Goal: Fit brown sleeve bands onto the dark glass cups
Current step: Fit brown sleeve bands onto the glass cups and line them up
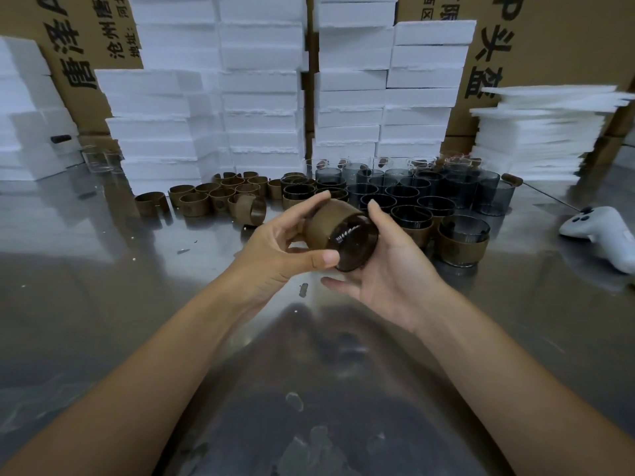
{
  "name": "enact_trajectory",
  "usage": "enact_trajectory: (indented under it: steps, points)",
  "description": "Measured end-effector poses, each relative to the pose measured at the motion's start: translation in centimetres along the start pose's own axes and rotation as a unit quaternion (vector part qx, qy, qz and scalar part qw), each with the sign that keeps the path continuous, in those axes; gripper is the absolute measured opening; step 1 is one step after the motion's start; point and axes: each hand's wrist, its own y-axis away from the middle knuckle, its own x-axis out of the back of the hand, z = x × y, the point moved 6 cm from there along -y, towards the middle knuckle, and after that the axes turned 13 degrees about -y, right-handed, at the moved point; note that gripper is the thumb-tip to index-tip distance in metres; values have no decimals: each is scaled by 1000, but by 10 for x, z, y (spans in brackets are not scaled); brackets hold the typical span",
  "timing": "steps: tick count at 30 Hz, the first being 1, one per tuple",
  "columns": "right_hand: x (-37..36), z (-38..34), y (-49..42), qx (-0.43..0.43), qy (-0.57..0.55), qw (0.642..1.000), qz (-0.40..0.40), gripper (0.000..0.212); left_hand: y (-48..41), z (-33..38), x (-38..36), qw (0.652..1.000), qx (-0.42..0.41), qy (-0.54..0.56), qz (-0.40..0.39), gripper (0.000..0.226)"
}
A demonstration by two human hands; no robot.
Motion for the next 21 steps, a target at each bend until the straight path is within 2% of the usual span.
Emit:
enact_trajectory:
  steps: [2,4,6,9,12,13,16,21]
  points:
    - [1,-5,0,31,-11,999,5,41,-1,-3,1,999,10,-42,29,74]
    - [2,-11,1,71,-33,997,13,38,-1,-8,4,996,33,-37,68,73]
    - [2,-15,2,120,-17,993,17,40,-1,-10,4,997,47,-20,62,61]
    - [0,-17,2,195,83,977,18,41,0,-11,-2,998,55,1,19,48]
    - [-7,-16,6,256,232,939,-3,56,0,-11,-1,997,60,35,46,51]
    - [-10,-14,7,262,256,930,-18,59,0,-12,1,995,63,44,65,56]
    - [-10,-13,8,270,252,929,-36,49,0,-15,7,991,67,55,105,67]
    - [-6,-14,5,259,234,937,-12,47,-1,-16,8,991,52,54,109,48]
